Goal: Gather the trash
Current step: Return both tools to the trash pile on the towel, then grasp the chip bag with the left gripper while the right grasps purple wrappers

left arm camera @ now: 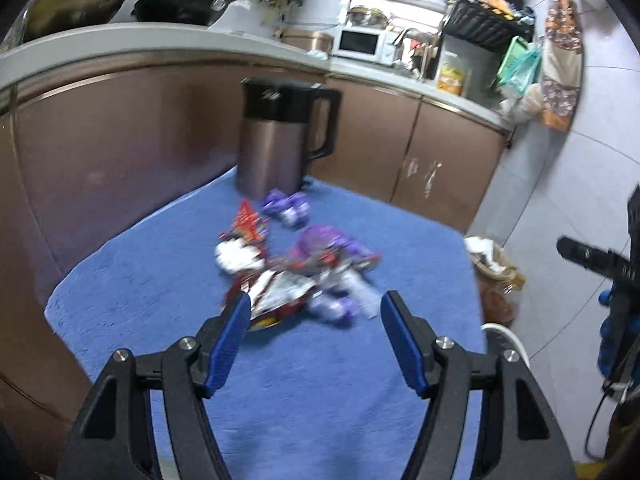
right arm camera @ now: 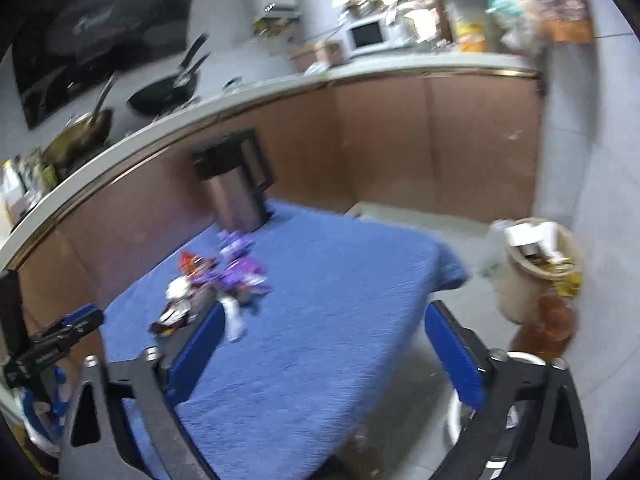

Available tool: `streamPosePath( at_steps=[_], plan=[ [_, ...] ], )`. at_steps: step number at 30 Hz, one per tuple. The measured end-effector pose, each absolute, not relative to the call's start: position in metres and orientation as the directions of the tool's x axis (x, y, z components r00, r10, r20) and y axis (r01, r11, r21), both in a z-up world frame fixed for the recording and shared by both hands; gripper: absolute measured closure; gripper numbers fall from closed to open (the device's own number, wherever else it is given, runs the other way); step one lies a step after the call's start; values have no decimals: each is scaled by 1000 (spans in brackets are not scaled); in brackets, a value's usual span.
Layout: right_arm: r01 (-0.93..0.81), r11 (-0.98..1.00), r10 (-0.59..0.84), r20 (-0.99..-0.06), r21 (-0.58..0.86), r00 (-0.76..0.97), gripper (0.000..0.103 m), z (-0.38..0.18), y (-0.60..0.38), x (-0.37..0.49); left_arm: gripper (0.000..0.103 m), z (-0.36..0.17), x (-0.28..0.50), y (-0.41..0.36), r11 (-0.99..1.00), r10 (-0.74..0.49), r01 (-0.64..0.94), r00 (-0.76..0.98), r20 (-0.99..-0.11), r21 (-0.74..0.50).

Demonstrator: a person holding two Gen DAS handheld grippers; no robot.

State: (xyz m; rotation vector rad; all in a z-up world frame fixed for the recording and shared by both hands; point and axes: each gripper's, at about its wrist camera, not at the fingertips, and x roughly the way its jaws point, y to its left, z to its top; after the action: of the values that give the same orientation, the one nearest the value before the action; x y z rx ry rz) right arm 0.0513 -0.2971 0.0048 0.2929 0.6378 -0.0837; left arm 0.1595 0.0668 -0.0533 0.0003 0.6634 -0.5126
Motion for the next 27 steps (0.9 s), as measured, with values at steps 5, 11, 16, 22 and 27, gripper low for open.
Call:
streamPosePath(
  at_steps=[5, 11, 16, 22, 27],
  plan=[
    [18, 958, 185, -667, 285, 722, 22, -13, -244, 116, 39, -80, 177, 79, 885, -423, 448, 656, -625, -128],
    [-87, 947, 294, -722, 310, 626, 30, -37, -186, 186, 50, -110, 207, 76, 879, -405, 465, 617, -675, -103],
    [-53, 928, 331, -752, 368, 570, 30, -60, -168, 235, 50, -130, 225, 70, 868, -397, 491, 592, -702, -77],
    [99, 865, 378, -768, 493, 516, 31, -90, -183, 280, 56, -148, 238, 57, 852, -383, 523, 572, -726, -37],
    [210, 813, 398, -782, 543, 480, 32, -112, -193, 304, 65, -157, 247, 50, 844, -382, 535, 555, -739, -35]
  ],
)
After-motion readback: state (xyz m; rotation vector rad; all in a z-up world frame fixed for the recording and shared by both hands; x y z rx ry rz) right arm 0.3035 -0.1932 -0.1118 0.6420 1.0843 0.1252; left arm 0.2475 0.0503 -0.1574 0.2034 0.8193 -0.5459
